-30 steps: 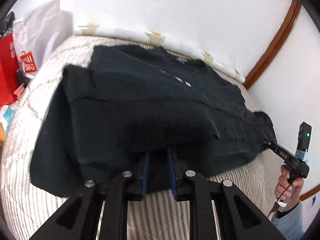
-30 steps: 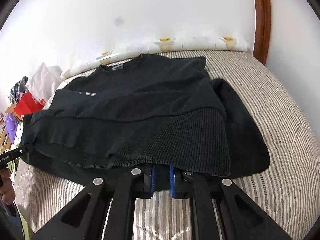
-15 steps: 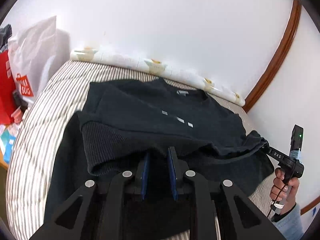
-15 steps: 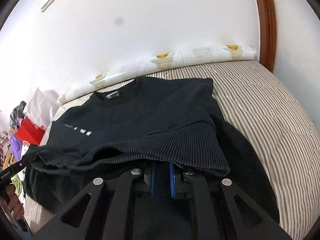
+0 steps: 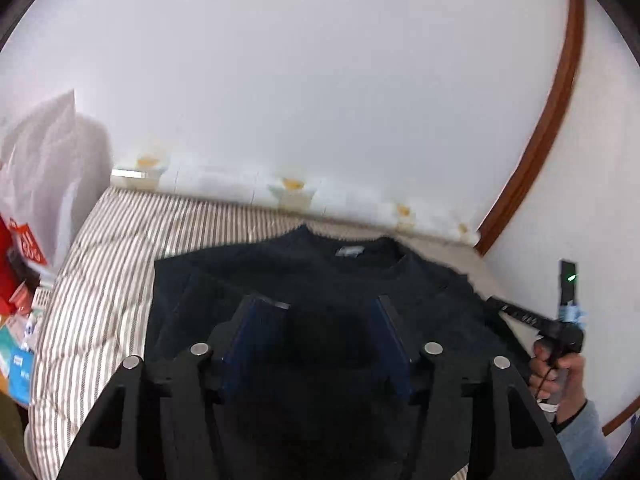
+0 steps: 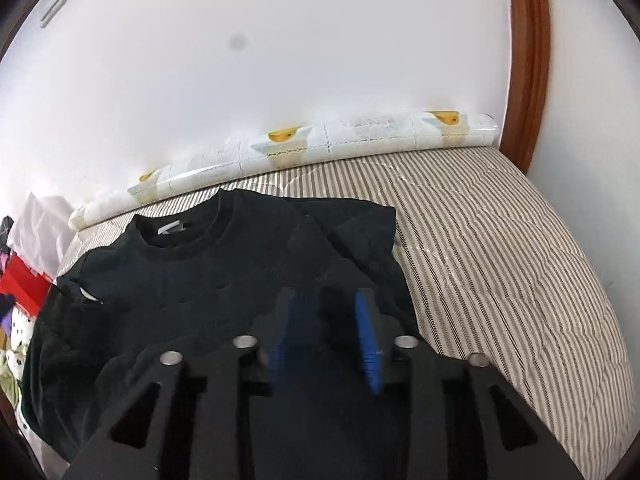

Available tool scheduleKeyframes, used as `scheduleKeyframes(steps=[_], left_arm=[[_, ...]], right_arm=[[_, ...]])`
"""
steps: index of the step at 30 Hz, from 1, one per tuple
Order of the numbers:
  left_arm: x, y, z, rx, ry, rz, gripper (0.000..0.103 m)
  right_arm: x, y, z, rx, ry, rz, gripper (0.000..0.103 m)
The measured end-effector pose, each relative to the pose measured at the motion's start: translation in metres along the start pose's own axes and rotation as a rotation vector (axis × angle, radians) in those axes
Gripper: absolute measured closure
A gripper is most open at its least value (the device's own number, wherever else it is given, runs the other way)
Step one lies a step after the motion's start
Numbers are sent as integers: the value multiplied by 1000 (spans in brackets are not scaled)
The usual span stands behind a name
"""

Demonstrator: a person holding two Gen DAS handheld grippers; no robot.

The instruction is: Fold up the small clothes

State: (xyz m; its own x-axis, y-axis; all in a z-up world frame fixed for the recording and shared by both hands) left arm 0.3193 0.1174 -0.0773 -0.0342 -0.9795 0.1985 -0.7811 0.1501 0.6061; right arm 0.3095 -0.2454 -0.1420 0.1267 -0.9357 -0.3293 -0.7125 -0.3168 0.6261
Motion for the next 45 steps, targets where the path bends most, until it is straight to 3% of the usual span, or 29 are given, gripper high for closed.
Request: scheduleKeyframes(steps=[5, 7, 9, 17, 18, 21, 24, 26, 28, 31, 34, 40, 45], left_arm=[[-22, 1, 5, -13, -4, -68, 47], [-37, -13, 11, -64, -28, -176, 47], [-49, -27, 16, -117, -46, -228, 49], [-68, -65, 21, -201, -34, -200, 50], [-68, -69, 21, -210, -34, -202, 54], [-64, -79, 25, -242, -47, -234, 84], [-59, -69, 22, -181, -52, -252, 92], [-53, -55, 13, -114, -41, -245, 93], [-47, -46, 2, -68, -57, -251, 93], [-43, -46, -15, -37, -42, -243, 93], [-40, -59, -24, -22, -44, -262, 93], [-42, -112, -12, -132, -36, -303, 93], [-48, -121, -5, -161, -18, -290, 92]], right_arm=[[3, -8, -2, -33, 46, 28, 58], [5, -13, -5, -46, 64, 43, 56], [8, -20, -9, -67, 81, 66, 56], [10, -47, -17, -123, 107, 17, 56], [9, -50, -17, -124, 103, 1, 56], [8, -57, -18, -140, 102, -11, 64], [3, -56, -17, -134, 147, -21, 85], [-2, -46, -18, -109, 201, -38, 91], [-1, -28, -24, -30, 210, -59, 92], [15, -2, -40, 102, 109, -110, 92], [31, -2, -49, 154, 49, -130, 92], [51, -53, -45, 12, -27, -60, 92], [56, -62, -46, -28, -48, -64, 91]])
Point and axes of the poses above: each gripper's, at about its wrist camera, not at the fingertips, and y roughly against the way its jaws point, x to its right, z to its underside, the point moved 2 cm from there along -y, roughly the way its jaws point, and after that the axes turned 14 degrees about -z, right-handed, at the moved point
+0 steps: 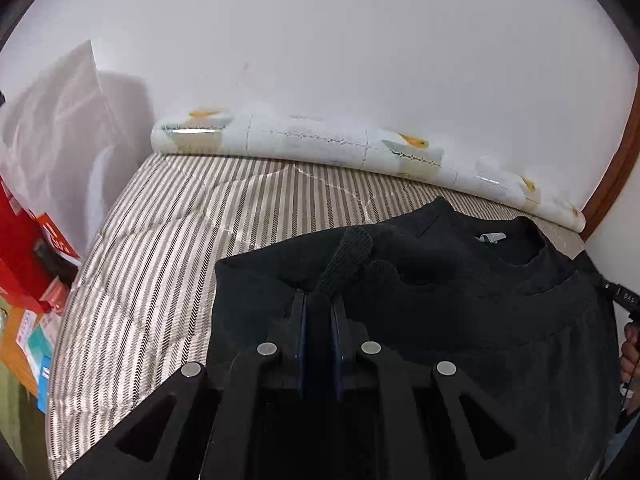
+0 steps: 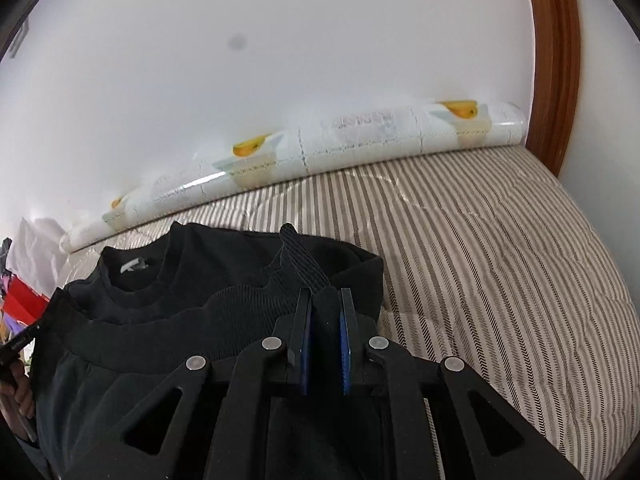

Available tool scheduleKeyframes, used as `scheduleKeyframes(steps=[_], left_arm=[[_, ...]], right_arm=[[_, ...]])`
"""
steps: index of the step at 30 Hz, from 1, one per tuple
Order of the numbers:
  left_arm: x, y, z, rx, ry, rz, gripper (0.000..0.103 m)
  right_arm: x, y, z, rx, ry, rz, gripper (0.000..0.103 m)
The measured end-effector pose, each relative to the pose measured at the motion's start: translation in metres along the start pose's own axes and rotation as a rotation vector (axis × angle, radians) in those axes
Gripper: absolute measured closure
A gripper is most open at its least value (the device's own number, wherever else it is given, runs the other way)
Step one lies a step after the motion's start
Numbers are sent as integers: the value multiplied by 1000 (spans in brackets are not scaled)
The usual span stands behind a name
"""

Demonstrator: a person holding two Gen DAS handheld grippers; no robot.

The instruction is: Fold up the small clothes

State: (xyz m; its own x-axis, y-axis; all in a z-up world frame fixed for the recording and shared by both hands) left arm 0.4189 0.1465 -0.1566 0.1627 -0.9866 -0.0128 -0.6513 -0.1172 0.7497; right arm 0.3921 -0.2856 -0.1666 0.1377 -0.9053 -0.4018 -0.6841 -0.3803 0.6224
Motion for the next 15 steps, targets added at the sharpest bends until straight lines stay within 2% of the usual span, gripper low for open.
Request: scheduleKeyframes(steps=[4, 8, 10, 15], left_arm=[[0, -2, 1, -23, -10, -13, 87], [1, 7, 8, -40, -45, -27, 82], [1, 13, 14, -49, -69, -38, 73], [-9, 40, 39, -33, -108, -77, 73]], right_arm=[[3, -7, 1, -45, -11, 24, 85], [-7, 15, 7, -35, 39, 47, 78], [-15, 28, 15, -42, 87, 56, 78], [-22, 60, 57, -77, 157, 105, 76]])
Point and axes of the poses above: each gripper's, at about its wrist camera, not at the fingertips, and y roughly against the way its jaws point, x to its right, z to its underside, the point moved 2 cm from there along -y, roughly the way its jaws point, and after that the axes turned 14 degrees about -z, right-handed, at the moved point
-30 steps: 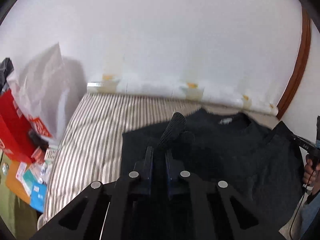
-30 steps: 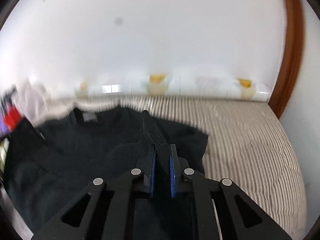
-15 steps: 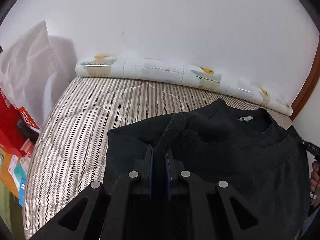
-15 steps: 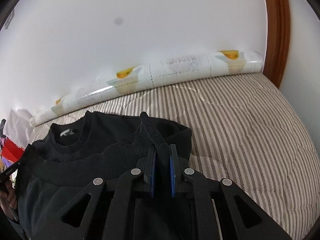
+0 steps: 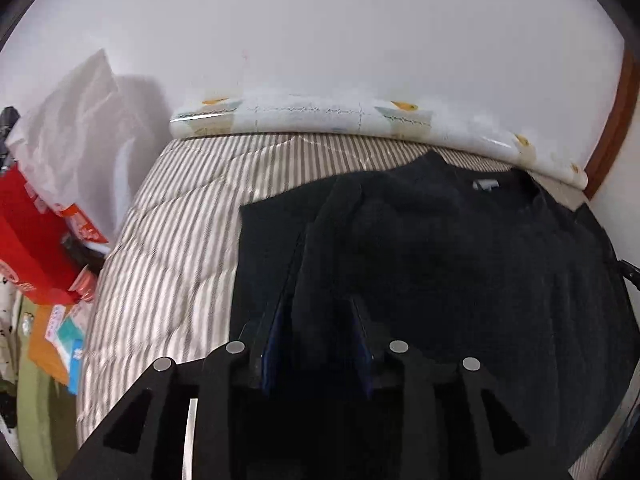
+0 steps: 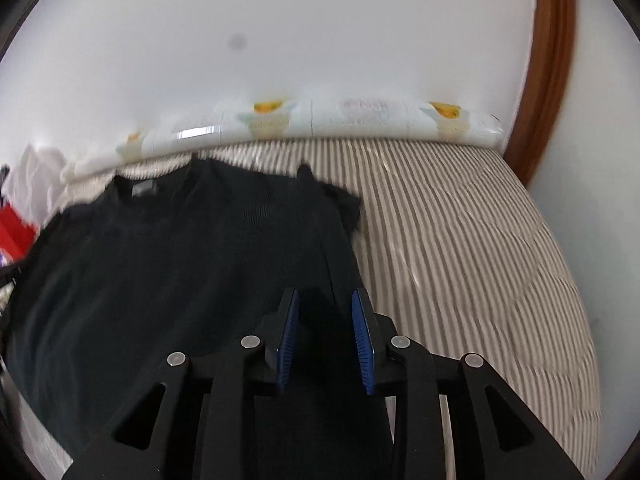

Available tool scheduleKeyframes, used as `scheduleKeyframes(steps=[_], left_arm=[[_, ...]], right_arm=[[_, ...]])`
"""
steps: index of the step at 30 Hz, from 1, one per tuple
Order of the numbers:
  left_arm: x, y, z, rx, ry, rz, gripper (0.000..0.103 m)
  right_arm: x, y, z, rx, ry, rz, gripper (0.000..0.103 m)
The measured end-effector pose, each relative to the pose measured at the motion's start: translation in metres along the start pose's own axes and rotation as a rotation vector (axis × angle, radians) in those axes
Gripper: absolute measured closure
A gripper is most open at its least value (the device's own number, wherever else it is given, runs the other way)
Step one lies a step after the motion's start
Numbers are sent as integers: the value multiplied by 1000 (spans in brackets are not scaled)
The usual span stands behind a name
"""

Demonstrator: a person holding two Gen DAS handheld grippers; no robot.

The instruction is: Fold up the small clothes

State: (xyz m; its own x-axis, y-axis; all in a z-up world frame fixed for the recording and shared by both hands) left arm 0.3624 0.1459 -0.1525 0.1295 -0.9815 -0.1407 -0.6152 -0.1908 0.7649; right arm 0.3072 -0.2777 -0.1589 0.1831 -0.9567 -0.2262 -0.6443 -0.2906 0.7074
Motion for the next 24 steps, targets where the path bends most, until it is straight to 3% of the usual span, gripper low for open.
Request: scheduleKeyframes(steps=[3, 11, 18, 24], left_arm=[[-8, 13, 18, -14, -8, -35, 63], [-34, 49, 68, -19, 9, -27, 60], [-57, 72, 111, -17, 0, -47, 58], [-83, 83, 138, -56, 72, 9, 54]], right_arm=[[1, 16, 30, -18, -14, 32, 75], [-5, 57, 79, -17, -53, 94, 74], [-41, 88, 70, 30, -19, 130, 74], [-121, 78, 52, 59, 84, 40, 61]])
Point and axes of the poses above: each gripper's, at about its wrist camera, not at the fingertips, and y roughly against the way its jaws point, x to its right, z to its underside, the point moved 2 cm from there along -y, roughly the way its jaws point, and after that the axes turned 14 degrees about -z, right-handed, at the moved point
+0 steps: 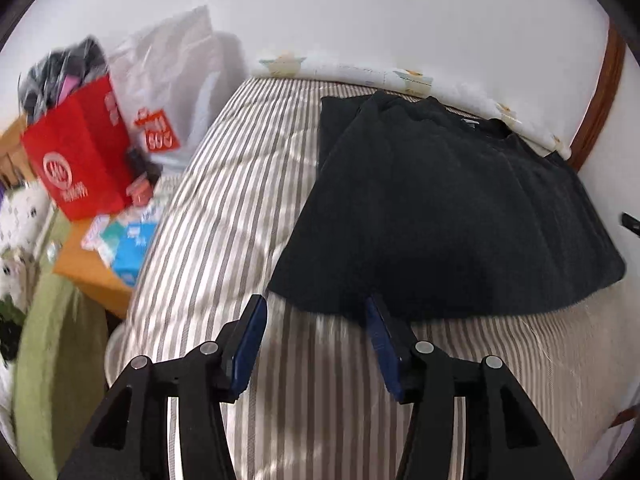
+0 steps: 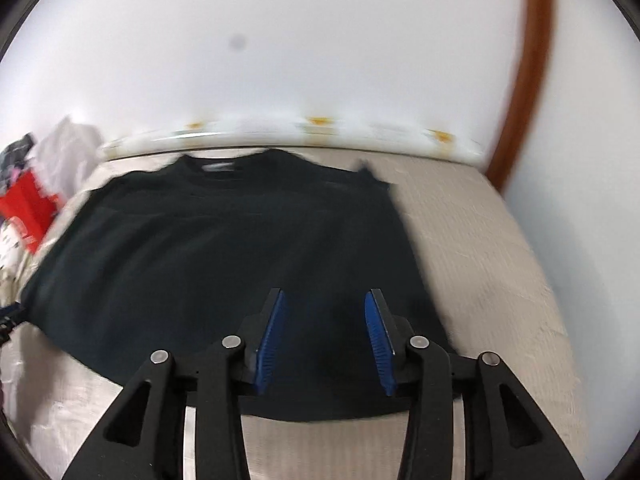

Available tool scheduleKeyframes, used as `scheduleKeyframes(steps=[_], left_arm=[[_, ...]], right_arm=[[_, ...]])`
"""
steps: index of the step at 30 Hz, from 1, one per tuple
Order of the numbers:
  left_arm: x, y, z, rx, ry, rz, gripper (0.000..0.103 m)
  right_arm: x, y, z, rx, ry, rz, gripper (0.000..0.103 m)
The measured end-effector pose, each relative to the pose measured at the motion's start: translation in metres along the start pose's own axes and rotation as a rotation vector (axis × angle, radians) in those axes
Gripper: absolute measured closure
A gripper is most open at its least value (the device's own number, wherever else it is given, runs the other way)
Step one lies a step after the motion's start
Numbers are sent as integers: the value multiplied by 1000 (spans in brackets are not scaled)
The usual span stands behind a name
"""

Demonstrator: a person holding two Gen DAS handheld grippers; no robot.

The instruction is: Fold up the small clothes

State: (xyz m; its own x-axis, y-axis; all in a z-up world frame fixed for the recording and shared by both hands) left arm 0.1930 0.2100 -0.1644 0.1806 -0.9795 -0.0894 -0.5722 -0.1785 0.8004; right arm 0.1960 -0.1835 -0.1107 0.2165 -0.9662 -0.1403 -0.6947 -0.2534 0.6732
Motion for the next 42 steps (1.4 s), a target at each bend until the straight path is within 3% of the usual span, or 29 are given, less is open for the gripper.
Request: scheduleKeyframes(steps=[5, 8, 14, 18, 21, 27, 36, 38, 40, 42], left_arm=[[-23, 7, 33, -51, 54, 70, 54], [-39, 16, 52, -58, 77, 111, 48], [-72, 27, 75, -51, 113, 139, 41], [-92, 26, 84, -59, 140, 156, 40], [-103, 23, 88, -63, 167, 183, 40], [-116, 18, 86, -49, 207, 222, 39], [-118, 13, 83, -40, 229, 274, 38], [-121, 11, 83, -41, 234, 282, 38], [-122, 10, 83, -40, 240, 290, 38], [-121, 10, 82, -36, 239, 289, 38]], right_arm=[[-94, -34, -2, -30, 92, -128, 56], [-148, -53, 4, -64, 143, -206, 53], [-266, -76, 21, -112, 354, -322, 50], [-313, -80, 30, -108, 419, -379, 44], [-341, -90, 41, -131, 468, -376, 43], [-364, -103, 62, -171, 549, -343, 43], [-374, -131, 58, -154, 576, -252, 45], [-374, -132, 55, -134, 574, -240, 64], [-374, -132, 50, -128, 560, -243, 77], [-371, -130, 43, -131, 528, -254, 83]])
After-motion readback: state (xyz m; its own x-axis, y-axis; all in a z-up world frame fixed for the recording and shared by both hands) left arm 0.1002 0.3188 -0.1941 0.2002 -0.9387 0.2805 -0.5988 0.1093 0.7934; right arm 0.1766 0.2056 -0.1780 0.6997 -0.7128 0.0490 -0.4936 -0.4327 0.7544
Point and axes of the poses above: each gripper's, at about its wrist camera, not at the fingertips, and y roughly against the way its jaws point, x to its right, z to its underside, the point moved 2 cm from there along -y, roughly the way its jaws point, and after that the axes turned 14 degrees about -z, right-handed, at the moved point
